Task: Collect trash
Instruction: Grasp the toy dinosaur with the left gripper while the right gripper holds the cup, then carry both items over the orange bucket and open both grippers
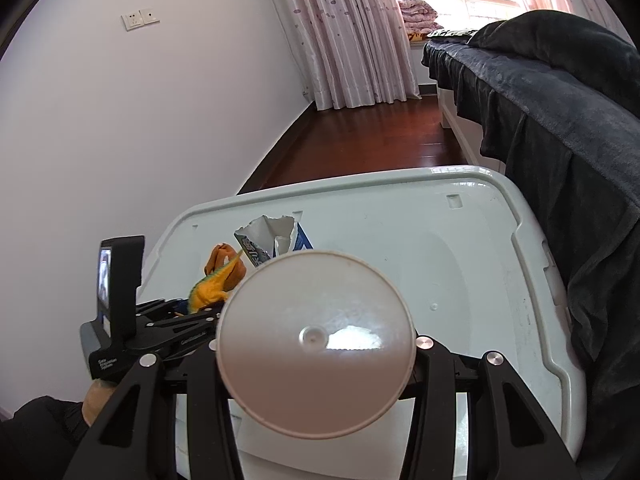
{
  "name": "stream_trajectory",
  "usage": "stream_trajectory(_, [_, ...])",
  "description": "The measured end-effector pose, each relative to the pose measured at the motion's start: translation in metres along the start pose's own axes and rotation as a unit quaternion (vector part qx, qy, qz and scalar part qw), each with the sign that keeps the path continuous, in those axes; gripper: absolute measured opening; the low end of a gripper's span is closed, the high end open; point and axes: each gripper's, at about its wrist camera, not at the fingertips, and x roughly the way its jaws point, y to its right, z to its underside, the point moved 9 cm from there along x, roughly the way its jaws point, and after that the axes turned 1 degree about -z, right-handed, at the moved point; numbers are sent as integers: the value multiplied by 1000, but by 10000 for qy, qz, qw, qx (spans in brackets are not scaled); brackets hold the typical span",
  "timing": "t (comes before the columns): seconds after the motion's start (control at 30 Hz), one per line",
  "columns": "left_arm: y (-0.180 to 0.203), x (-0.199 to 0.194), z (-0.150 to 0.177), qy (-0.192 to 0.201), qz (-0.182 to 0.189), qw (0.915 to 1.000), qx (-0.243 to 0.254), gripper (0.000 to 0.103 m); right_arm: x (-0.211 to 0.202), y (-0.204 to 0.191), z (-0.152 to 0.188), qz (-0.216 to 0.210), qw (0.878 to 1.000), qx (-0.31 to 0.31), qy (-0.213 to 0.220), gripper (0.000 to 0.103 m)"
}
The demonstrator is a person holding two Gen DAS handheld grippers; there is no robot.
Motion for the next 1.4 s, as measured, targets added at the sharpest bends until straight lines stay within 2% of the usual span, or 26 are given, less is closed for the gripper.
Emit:
stream_trajectory(0.2, [-7, -11, 9, 139, -597, 9981, -84, 37, -1, 0, 0, 55, 10000, -36, 14, 47])
stream_trajectory(0.4, [-4, -36, 17, 330, -809, 9961, -74, 37, -7, -2, 3, 35, 9999, -72, 80, 47])
stream_trajectory(0.6, [16, -81, 33, 558, -585, 9966, 121, 37, -24, -12, 20, 80, 9994, -289, 157, 47])
stream_trajectory(0.87, [40, -141, 81, 586, -8, 9979, 283, 37, -63, -34, 65, -81, 9992, -381, 16, 47])
stream_trajectory(1.1, [52, -163, 151, 235, 234, 9976, 609, 37, -93, -62, 131, -324, 9971, -577, -372, 47])
stream_trajectory(1.4, [53, -159, 209, -418, 188, 9953, 850, 37, -96, -70, 200, -407, 9915, -653, -1047, 47])
